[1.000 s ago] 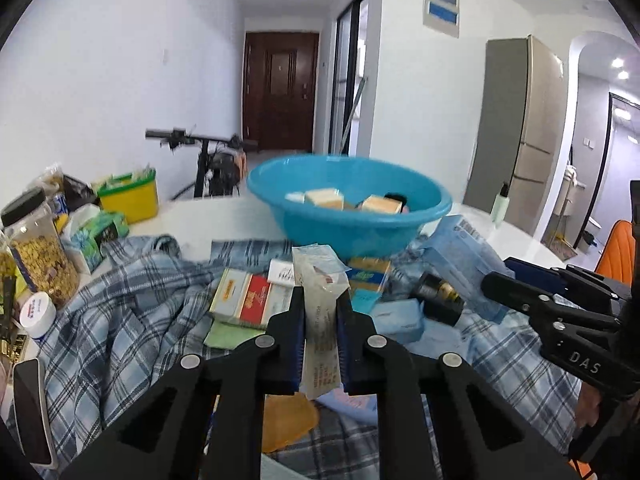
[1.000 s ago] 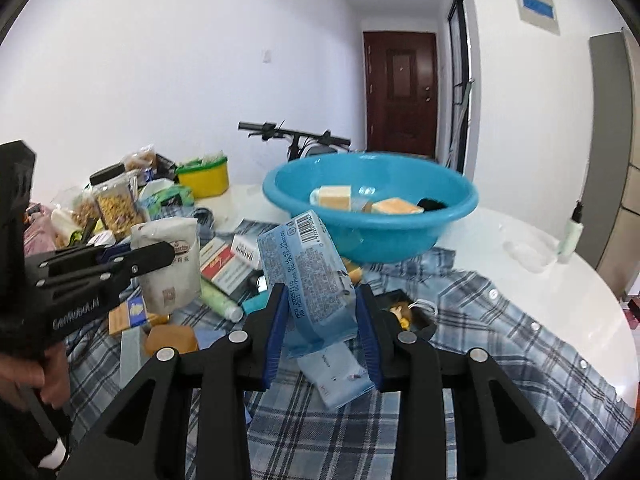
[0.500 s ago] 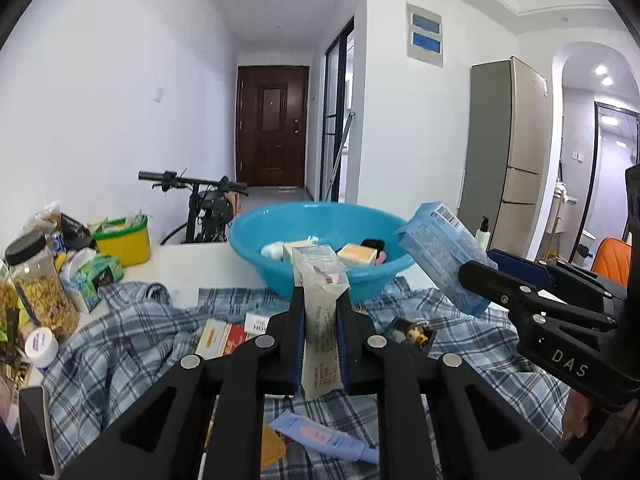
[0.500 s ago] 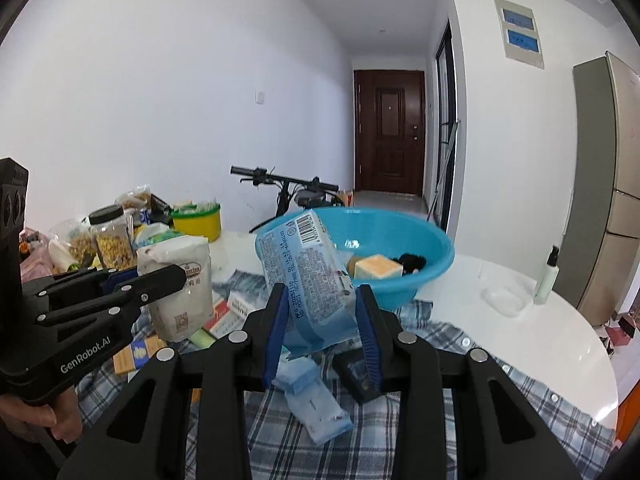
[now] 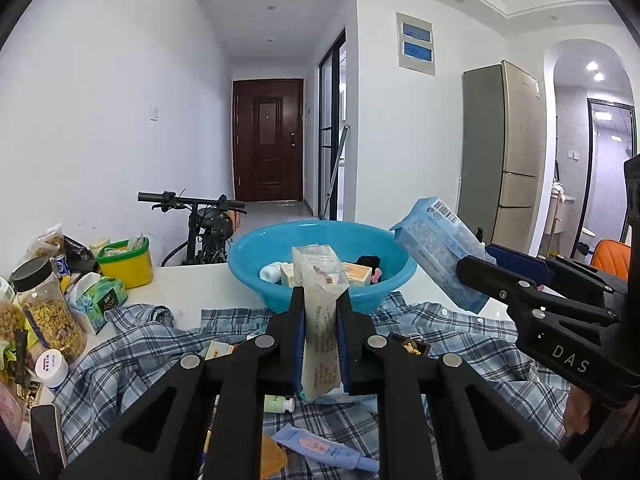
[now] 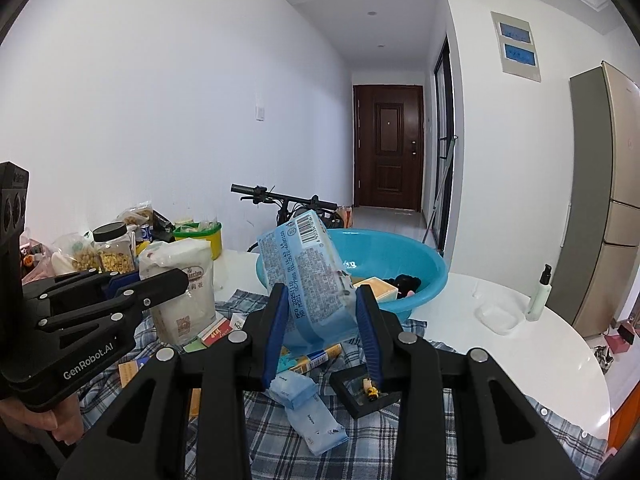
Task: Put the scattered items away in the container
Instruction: 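Carry both held packets up over the turquoise basin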
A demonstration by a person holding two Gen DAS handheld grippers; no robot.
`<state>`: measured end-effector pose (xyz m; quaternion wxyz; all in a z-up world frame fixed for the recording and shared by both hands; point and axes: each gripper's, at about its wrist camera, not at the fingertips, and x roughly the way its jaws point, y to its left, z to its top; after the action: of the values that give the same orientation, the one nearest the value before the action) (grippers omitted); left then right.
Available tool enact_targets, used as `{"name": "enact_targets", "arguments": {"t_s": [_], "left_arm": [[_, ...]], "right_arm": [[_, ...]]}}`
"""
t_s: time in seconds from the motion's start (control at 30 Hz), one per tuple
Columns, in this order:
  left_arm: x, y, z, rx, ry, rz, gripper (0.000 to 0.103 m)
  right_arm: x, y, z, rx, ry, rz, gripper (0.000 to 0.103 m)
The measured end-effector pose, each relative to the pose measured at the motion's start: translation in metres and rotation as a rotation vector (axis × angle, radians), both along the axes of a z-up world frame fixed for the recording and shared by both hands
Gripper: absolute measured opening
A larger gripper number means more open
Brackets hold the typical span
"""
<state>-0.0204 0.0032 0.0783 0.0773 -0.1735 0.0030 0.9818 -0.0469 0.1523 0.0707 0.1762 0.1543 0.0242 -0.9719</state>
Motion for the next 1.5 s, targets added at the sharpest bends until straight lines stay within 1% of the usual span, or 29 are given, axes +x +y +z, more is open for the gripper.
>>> {"name": "enact_targets", "arguments": {"t_s": [0.33, 0.43, 0.53, 0.73, 0.8, 0.87, 0.97, 1.1, 1.2, 1.3, 1.43, 1.5], "left_arm": [[-0.006, 0.003, 0.001, -0.003, -0.005, -0.007, 0.015], [-0.019, 0.003, 0.002, 0.015, -0.014, -0.020, 0.015], [-0.038, 0.000, 0.000, 0.046, -0.044, -0.019, 0.015], [-0.083, -0.002, -0.002, 0.039, -0.026, -0.019, 0.015], [-0.102, -0.003, -0.001, 0.043, -0.032, -0.017, 0.015], [-0.120, -0.005, 0.001, 0.057, -0.041, -0.021, 0.015], [-0.148, -0.006, 0.007, 0.054, -0.051, -0.020, 0.015], [-0.183, -0.009, 0.017, 0.057, -0.011, -0.013, 0.015], [-0.216, -0.009, 0.022, 0.029, 0.023, 0.014, 0.015], [-0.247, -0.012, 0.025, 0.035, 0.023, 0.016, 0.015], [-0.285, -0.014, 0.030, 0.025, 0.010, 0.037, 0.015], [-0.296, -0.014, 0.031, 0.019, 0.011, 0.038, 0.015]], "right_arm": [[-0.005, 0.006, 0.001, -0.003, -0.004, 0.002, 0.033], [-0.014, 0.008, 0.002, -0.001, -0.007, 0.001, 0.033], [-0.026, 0.010, 0.004, 0.009, -0.002, -0.007, 0.033], [-0.052, 0.012, 0.011, 0.011, 0.004, -0.015, 0.033], [-0.065, 0.011, 0.015, 0.014, 0.010, -0.020, 0.033], [-0.079, 0.010, 0.019, 0.012, 0.011, -0.025, 0.033], [-0.107, 0.010, 0.024, 0.016, 0.008, -0.036, 0.033], [-0.144, 0.010, 0.029, 0.021, 0.010, -0.063, 0.033], [-0.170, 0.009, 0.031, 0.028, 0.000, -0.090, 0.033], [-0.194, 0.008, 0.035, 0.022, -0.015, -0.090, 0.033], [-0.213, 0.003, 0.039, 0.042, 0.017, -0.114, 0.034], [-0.223, 0.000, 0.042, 0.046, 0.033, -0.114, 0.034]]}}
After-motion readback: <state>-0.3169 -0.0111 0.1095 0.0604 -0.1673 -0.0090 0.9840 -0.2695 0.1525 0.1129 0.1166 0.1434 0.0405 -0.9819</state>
